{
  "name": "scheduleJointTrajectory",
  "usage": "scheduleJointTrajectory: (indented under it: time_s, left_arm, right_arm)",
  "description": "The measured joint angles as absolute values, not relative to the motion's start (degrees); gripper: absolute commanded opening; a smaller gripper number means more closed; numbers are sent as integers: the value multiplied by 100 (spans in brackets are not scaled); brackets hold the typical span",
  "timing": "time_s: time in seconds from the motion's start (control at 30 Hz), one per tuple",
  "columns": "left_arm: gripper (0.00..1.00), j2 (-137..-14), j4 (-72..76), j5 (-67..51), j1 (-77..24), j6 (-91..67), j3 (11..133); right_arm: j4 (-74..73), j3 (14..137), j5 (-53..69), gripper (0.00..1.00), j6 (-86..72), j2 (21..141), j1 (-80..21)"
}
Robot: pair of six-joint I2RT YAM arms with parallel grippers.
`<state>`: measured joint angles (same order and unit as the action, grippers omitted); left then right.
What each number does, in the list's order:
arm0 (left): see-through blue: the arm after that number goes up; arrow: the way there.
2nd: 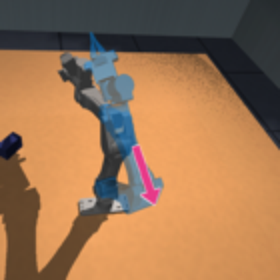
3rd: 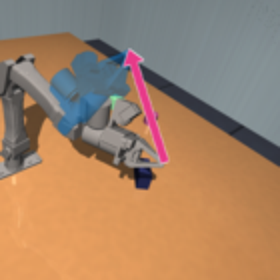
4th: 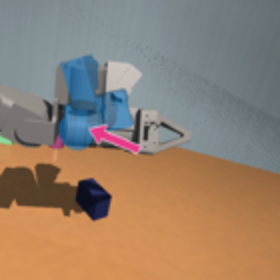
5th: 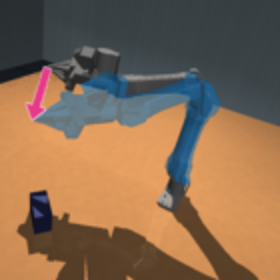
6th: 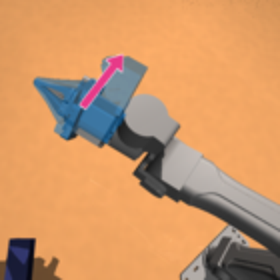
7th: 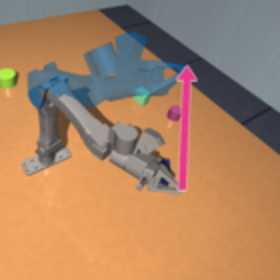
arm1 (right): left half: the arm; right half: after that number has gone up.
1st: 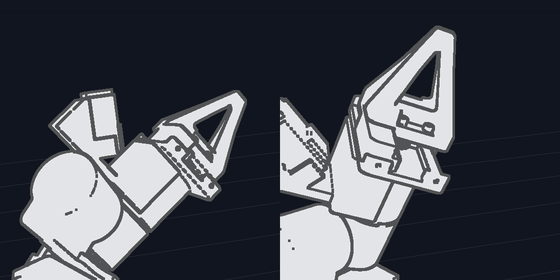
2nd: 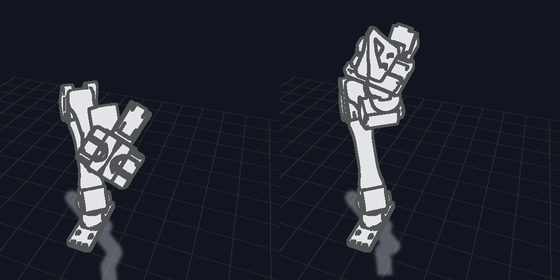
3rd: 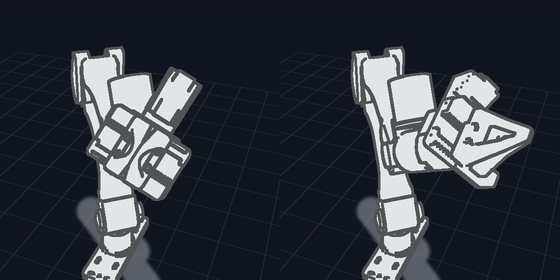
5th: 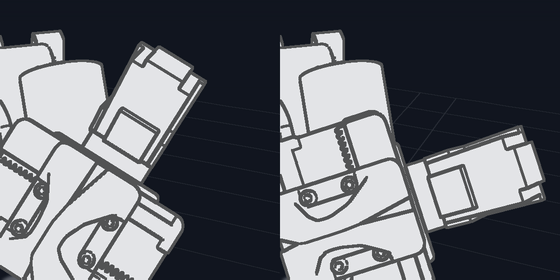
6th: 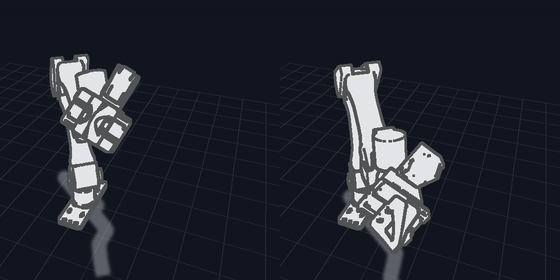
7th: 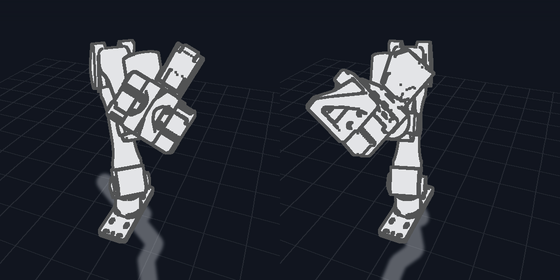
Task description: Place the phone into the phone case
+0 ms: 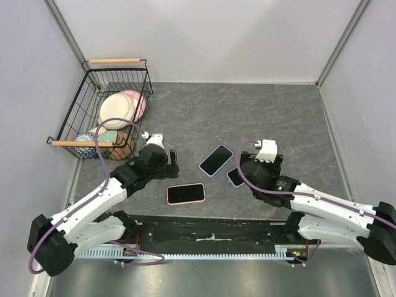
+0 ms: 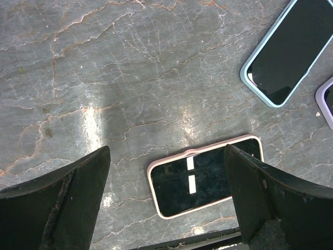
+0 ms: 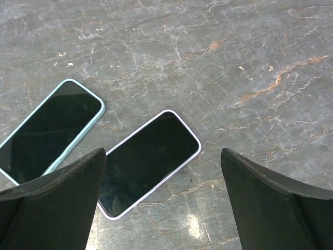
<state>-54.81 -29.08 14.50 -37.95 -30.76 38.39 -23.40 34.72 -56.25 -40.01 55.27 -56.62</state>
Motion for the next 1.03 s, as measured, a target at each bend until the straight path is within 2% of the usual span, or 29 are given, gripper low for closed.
scheduleJointTrajectory:
  time_s: [0.43, 0.73, 0.93, 1.03]
  left_arm:
    - [97, -5636, -2685, 1341, -3795, -3074, 3839]
    - [97, -5476, -2294, 1339, -3795, -2917, 3778]
    - [93, -5236, -1865, 1343, -3795, -2657, 3632]
    - [96, -5116, -1586, 1341, -3795, -2510, 3481]
  right_arm:
    - [-2093, 3485, -5516, 98, -3612, 5975, -5662]
    - [-845, 3433, -4670, 98, -2705, 5754, -5570]
    - [552, 2842, -3441, 98, -2231, 5057, -4359]
    - [1068, 2495, -3048, 98, -1839, 4757, -3542]
